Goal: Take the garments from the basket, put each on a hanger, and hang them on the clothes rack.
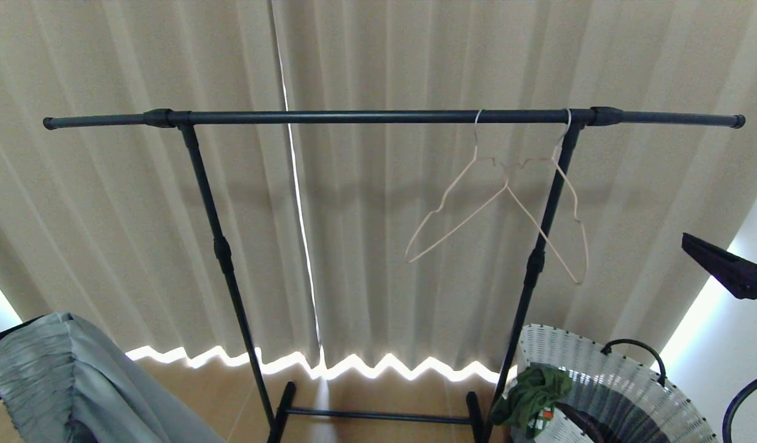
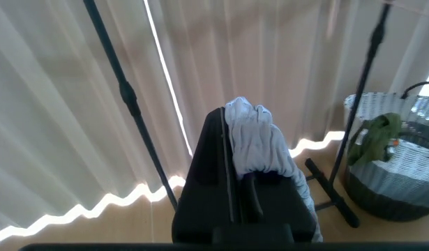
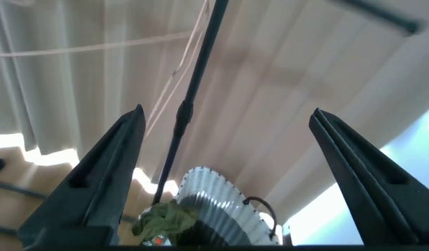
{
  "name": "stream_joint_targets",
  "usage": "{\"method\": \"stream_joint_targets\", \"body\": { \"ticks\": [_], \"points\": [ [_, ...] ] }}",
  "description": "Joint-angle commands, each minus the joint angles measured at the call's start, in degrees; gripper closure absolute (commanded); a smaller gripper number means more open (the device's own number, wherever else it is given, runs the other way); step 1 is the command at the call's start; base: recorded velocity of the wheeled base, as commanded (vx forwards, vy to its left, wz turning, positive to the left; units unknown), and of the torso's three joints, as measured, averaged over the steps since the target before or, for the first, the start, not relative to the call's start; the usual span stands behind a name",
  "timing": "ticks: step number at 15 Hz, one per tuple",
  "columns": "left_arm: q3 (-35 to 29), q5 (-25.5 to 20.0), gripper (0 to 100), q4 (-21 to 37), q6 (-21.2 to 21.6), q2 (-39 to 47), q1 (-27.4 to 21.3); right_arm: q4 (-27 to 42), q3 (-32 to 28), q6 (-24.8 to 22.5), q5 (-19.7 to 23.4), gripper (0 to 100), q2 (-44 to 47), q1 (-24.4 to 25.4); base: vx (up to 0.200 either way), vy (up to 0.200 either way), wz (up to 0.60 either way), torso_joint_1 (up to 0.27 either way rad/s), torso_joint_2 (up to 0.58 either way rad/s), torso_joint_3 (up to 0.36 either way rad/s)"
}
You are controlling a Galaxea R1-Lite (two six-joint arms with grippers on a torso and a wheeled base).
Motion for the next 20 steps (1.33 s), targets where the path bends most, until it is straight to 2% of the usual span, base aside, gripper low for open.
{"method": "stream_joint_targets", "body": {
  "ticks": [1,6,7,10,13,14,18,20],
  "points": [
    [0.02,0.00,100,-0.10,0.02,0.63,0.05,-0.06,0.07,-0.03,0.01,0,0.25,0.04,0.200,0.000,0.00,0.017,0.00,0.002],
    [-0.24,0.18,100,-0.19,-0.07,0.80,0.23,0.03,-0.89,-0.03,0.01,0,2.27,0.04,0.200,0.000,0.00,0.002,0.01,0.002],
    [-0.24,0.18,100,-0.28,0.02,0.80,0.23,0.65,-2.39,0.41,-0.17,0,4.38,0.04,0.000,0.000,0.00,0.000,0.00,0.000],
    [-0.24,0.18,100,-0.28,-0.07,0.71,0.23,10.40,-9.95,5.16,-0.17,0,8.25,0.48,0.000,0.000,0.00,0.000,0.00,0.000],
    [-0.15,0.18,100,-0.19,-0.07,1.51,0.23,23.94,-19.17,12.27,-0.87,0,14.49,1.62,0.000,0.000,0.00,0.000,0.00,0.000],
    [-0.15,0.18,100,-0.19,-0.07,1.77,0.23,24.55,-19.53,12.89,-1.14,0,15.28,1.71,0.000,0.000,0.00,0.000,0.00,0.000],
    [-0.15,0.18,100,-0.19,-0.16,3.00,0.23,26.40,-19.79,15.44,-7.11,0,20.47,5.75,0.000,0.000,0.00,0.000,0.00,0.000],
    [-0.07,0.18,100,-0.19,-0.07,3.00,0.23,26.57,-20.23,15.53,-9.14,0,22.40,6.10,0.000,0.000,0.00,0.000,0.00,0.000]
  ]
}}
